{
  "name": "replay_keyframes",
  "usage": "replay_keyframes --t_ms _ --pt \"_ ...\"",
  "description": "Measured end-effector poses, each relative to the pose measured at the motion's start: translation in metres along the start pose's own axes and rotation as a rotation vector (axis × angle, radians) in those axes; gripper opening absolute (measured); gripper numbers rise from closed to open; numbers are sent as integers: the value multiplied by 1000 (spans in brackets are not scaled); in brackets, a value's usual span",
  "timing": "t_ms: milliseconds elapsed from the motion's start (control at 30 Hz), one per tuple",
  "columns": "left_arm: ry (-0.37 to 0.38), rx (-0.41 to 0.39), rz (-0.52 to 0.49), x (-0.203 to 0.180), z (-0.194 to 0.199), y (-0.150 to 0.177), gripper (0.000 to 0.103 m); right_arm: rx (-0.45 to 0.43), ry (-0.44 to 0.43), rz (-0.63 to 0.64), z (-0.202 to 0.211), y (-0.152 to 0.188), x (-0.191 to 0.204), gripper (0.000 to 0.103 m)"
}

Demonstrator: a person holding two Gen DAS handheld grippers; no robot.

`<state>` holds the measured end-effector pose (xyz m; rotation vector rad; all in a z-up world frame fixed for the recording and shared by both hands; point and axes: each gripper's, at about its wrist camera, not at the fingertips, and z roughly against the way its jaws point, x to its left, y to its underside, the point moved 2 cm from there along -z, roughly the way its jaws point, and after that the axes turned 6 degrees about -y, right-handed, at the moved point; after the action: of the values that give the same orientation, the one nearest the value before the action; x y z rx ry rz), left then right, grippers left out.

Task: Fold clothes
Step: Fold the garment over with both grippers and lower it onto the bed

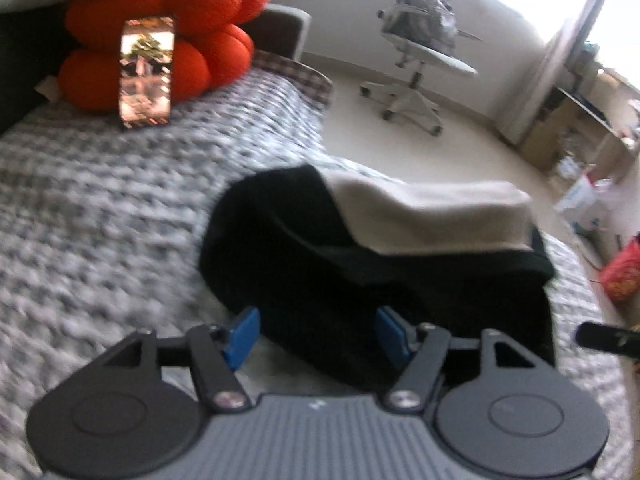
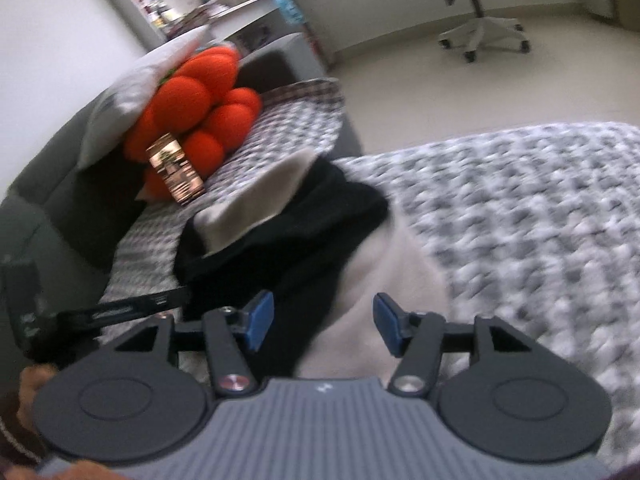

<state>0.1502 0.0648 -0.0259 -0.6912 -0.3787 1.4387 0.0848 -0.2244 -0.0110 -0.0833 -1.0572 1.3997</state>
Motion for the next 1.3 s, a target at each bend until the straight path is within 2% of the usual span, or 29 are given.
replay_keyframes --t_ms 200,367,533,633,700,767,800,900,933,1000,1300 --pt "78 85 53 -17 -1 19 66 56 -78 4 1 26 30 59" --pt "111 149 114 -26 -6 38 66 103 -86 4 -9 45 39 59" --pt "75 95 151 -33 -7 46 64 130 -76 -29 -24 57 38 59" --pt "64 66 193 -35 -9 46 47 135 -72 -48 -33 61 38 59" --pt "55 60 223 -36 -12 48 23 138 -70 -56 -39 64 39 59" --pt "56 62 260 -34 -16 50 15 133 -60 -54 -44 67 40 54" --pt "58 62 275 -33 -18 50 9 129 -53 -50 -45 68 41 46" --pt "44 44 293 -30 -17 50 7 104 -13 -40 -46 68 39 18" --pt "39 37 298 -29 -16 50 6 94 -8 -43 -43 67 37 12" --pt "9 10 304 -23 -11 48 6 68 -12 -51 -34 65 32 8" --pt "-72 -96 362 16 14 29 5 -78 38 50 20 39 30 7"
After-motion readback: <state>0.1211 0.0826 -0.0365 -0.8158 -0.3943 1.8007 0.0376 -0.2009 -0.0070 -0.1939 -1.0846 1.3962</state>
